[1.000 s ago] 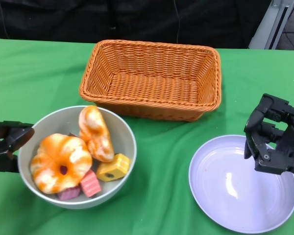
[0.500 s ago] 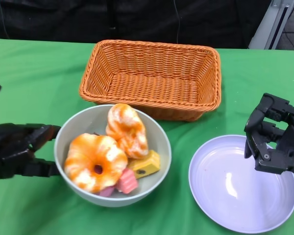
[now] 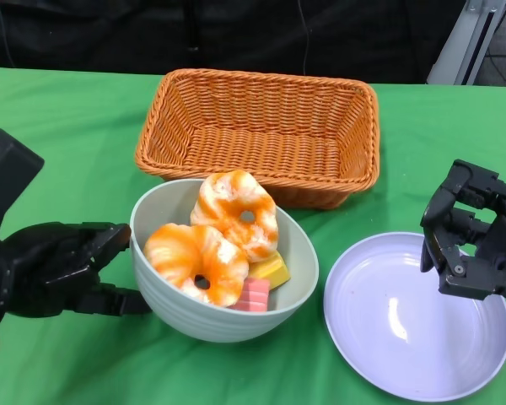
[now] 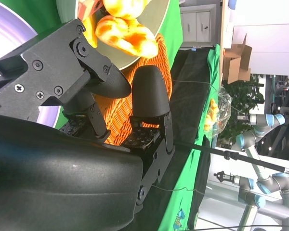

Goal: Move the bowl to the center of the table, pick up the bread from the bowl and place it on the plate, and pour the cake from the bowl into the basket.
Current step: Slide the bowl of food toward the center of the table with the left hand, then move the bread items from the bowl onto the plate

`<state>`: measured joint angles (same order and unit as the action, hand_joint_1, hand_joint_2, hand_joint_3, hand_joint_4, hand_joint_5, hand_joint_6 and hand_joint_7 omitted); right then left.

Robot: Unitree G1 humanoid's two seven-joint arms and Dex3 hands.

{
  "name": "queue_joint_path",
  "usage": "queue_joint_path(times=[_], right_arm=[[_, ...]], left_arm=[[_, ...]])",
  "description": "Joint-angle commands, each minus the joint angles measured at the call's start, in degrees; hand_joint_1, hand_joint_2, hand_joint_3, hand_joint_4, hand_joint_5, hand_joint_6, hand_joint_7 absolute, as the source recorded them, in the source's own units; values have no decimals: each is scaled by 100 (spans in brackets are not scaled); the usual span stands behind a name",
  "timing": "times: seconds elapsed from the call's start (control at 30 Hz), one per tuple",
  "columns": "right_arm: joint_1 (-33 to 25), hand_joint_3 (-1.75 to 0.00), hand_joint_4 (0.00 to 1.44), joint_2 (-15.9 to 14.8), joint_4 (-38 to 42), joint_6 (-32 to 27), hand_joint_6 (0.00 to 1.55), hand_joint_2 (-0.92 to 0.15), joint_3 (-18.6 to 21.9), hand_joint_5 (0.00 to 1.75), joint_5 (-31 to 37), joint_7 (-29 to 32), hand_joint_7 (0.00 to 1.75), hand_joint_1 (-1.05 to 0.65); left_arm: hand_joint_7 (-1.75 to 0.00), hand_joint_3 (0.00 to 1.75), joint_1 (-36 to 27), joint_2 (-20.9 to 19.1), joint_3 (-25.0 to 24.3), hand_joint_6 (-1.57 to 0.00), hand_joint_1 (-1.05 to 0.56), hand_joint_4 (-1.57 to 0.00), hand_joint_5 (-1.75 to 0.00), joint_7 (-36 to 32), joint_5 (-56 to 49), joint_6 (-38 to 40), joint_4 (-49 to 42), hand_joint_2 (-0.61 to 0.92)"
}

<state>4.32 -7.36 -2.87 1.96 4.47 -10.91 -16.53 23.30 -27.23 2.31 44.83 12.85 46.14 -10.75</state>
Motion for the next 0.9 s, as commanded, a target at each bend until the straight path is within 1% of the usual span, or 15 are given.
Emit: queue_joint_path(times=[0.03, 0.23, 0.4, 0.5, 0.6, 0.77, 0.9], right_arm=[[62, -129, 83, -53, -62, -17, 64, -48, 53, 175, -46, 18, 164, -12], [55, -128, 83, -63, -52, 14, 65, -47, 64, 175, -52, 9, 163, -12], [45, -128, 83, -64, -67, 9, 65, -47, 62, 175, -33, 27, 162, -12], [38, -128, 83, -70, -100, -25, 65, -48, 59, 175, -12, 56, 163, -12], [43, -128, 83, -74, -86, -22, 65, -48, 54, 175, -25, 41, 163, -12], [55, -128, 83, -60, -42, 1, 66, -48, 54, 175, -29, 41, 163, -11], [48, -128, 83, -53, -49, 5, 66, -48, 43, 175, -28, 37, 163, -11]], left_arm=[[-2, 67, -127, -30, 126, -10, -85, -71, -15, 3, 51, 18, 274, 92], [-4, 66, -235, -120, 218, -16, -84, -72, -14, 108, 113, 21, 554, 92], [-5, 66, -256, -201, 293, -19, -83, -73, -14, 185, 126, -20, 613, 92], [-7, 66, -167, -516, 450, -24, -82, -73, -15, 354, -60, -257, 414, 92], [-7, 66, -133, -670, 463, -26, -81, -76, -16, 433, -155, -504, 239, 92], [-8, 66, -150, -746, 461, -31, -79, -79, -17, 395, -299, -862, 105, 92], [-7, 65, -131, -759, 365, -33, -78, -81, -18, 325, -327, -940, -17, 92]])
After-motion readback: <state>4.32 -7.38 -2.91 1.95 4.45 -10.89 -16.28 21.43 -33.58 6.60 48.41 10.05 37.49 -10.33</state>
